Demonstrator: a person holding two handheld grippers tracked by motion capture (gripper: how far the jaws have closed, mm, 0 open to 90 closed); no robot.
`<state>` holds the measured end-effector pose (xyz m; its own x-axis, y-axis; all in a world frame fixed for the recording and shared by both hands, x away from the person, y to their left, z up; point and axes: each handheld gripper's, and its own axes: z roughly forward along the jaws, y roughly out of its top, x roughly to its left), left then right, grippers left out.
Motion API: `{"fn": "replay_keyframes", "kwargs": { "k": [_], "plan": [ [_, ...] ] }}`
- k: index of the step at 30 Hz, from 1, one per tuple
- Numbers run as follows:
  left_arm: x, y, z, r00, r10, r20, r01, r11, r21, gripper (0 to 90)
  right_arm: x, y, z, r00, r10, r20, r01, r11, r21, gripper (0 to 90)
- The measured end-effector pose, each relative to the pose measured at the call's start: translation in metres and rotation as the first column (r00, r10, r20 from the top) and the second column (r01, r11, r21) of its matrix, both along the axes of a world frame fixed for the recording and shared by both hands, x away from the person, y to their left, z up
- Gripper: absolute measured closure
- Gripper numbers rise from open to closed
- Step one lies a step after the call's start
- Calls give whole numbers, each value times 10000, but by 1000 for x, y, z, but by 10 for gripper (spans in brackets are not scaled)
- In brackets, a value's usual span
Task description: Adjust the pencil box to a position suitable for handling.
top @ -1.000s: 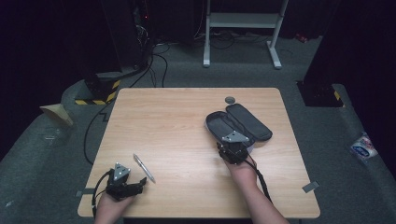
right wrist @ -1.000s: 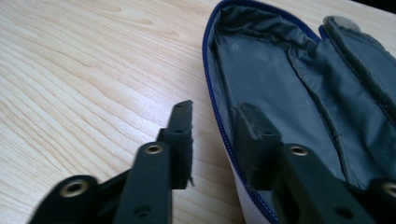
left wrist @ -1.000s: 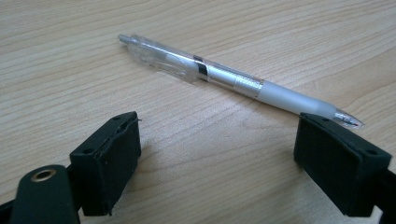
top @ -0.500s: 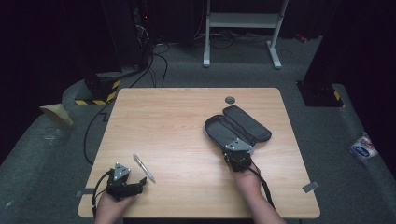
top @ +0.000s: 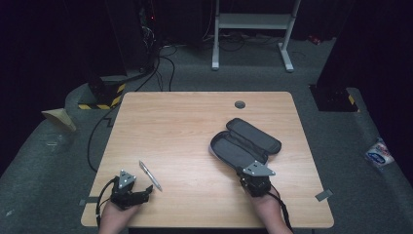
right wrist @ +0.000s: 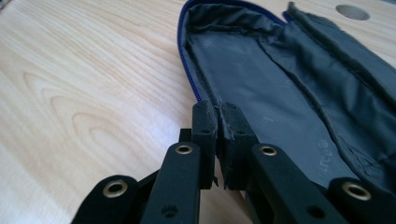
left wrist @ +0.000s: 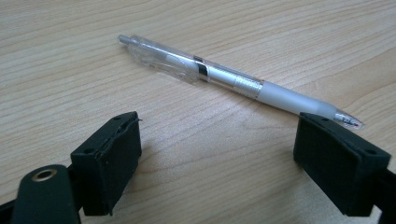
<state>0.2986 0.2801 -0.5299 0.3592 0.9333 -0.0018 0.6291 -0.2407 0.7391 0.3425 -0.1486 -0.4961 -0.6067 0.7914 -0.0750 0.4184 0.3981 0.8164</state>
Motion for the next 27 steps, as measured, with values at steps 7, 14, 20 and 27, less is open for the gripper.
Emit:
{"fn": "replay_keyframes", "kwargs": {
  "k": [7, 14, 20, 27],
  "plan": [
    [0, 0, 0, 10000, 56, -5, -56, 10000, 0, 162, -12, -12, -4, 9999, -31, 115, 28, 9997, 255, 825],
    [0, 0, 0, 10000, 66, -6, -66, 10000, -7, 163, -13, -15, 0, 10000, 21, 87, -25, 9983, 574, 707],
    [0, 0, 0, 10000, 41, 12, -40, 10000, -14, 163, -13, -27, 12, 9982, -420, 425, 373, 9936, 1065, 611],
    [0, 0, 0, 10000, -16, 8, 16, 10000, -17, 162, -6, -62, 17, 9727, -2190, 770, 2118, 9730, 921, 562]
  ]
}}
